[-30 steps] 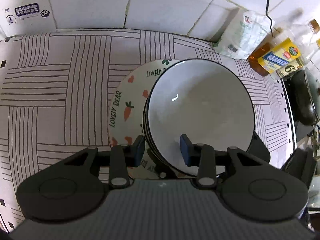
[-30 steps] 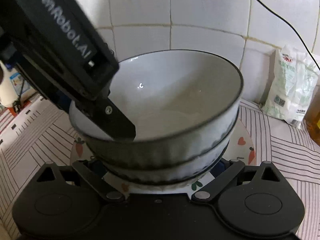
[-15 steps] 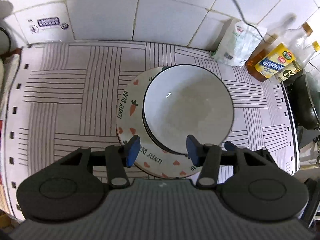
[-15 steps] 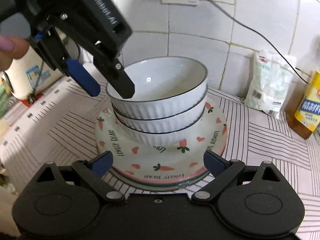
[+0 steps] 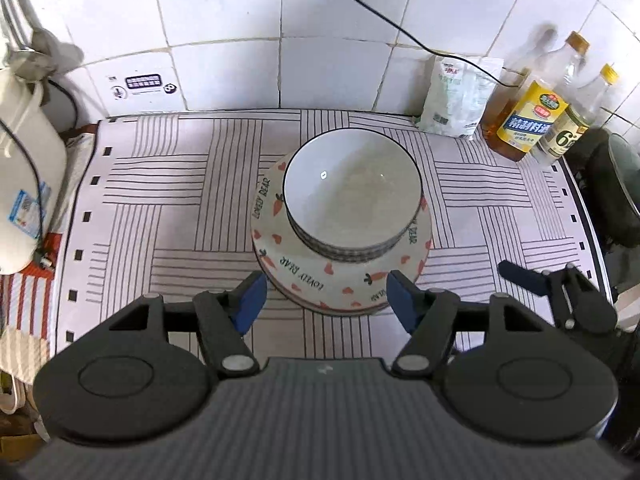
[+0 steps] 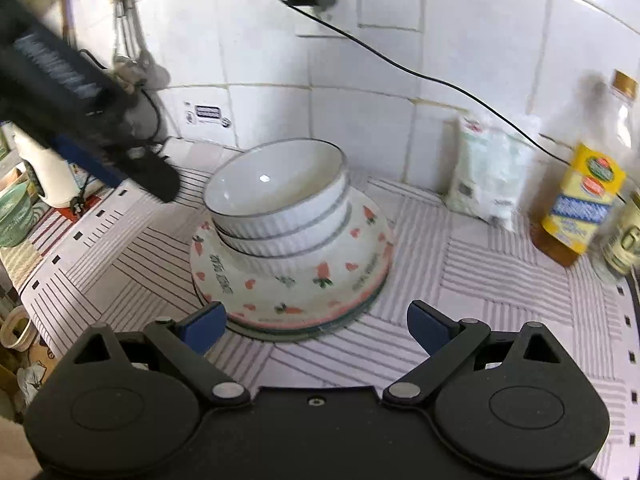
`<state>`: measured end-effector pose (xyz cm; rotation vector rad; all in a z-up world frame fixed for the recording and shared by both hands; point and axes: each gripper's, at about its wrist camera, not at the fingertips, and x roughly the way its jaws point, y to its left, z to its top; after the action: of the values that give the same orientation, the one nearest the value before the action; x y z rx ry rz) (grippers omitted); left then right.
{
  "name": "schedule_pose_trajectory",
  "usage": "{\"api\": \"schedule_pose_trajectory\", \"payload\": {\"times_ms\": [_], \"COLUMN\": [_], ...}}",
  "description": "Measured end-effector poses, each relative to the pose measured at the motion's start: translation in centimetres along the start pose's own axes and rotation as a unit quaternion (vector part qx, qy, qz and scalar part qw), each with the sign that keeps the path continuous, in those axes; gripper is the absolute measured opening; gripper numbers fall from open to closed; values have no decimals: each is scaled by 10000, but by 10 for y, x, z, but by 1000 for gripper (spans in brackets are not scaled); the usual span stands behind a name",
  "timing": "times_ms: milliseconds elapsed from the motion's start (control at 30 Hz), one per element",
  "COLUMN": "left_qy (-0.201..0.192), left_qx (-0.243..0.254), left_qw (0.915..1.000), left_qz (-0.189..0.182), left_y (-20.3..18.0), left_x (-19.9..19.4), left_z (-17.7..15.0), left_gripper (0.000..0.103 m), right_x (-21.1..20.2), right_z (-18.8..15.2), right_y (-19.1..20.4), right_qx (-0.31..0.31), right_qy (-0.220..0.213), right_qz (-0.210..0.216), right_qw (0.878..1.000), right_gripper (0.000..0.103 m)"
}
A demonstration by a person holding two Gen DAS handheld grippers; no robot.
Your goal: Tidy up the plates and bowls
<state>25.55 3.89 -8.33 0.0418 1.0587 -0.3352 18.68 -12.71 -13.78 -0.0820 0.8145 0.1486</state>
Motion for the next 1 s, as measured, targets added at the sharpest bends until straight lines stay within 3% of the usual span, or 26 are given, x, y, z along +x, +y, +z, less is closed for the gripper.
{"api": "schedule_pose_trajectory", "payload": {"times_ms": [267, 433, 600, 800, 1000], "left_qy": [-522, -712, -750, -833, -911], "left_qx": [252, 95, 32, -51, 72], "left_qw": [9981, 9971, 9968, 9959, 9930], "left_qz": [208, 247, 270, 361, 754], "left_y": [-13, -15, -14, -12, -21], "left_x": [-44, -72, -98, -120, -134], "left_z": [-37, -57, -73, -88, -103], "left_gripper": [79, 91, 92, 92, 92], "right_x": [-41, -82, -119, -157, -182], "right_z": [5, 8, 11, 13, 5], "right_y": [-17, -22, -22, -16, -10], "right_qx": [684, 913, 972, 1198, 1229], "right_qy": [137, 91, -28, -124, -173], "right_qz": [-427, -475, -292, -631, -838], "right_qw": [9966, 9946, 9948, 9907, 9887], "right_gripper": [99, 99, 99, 99, 99]}}
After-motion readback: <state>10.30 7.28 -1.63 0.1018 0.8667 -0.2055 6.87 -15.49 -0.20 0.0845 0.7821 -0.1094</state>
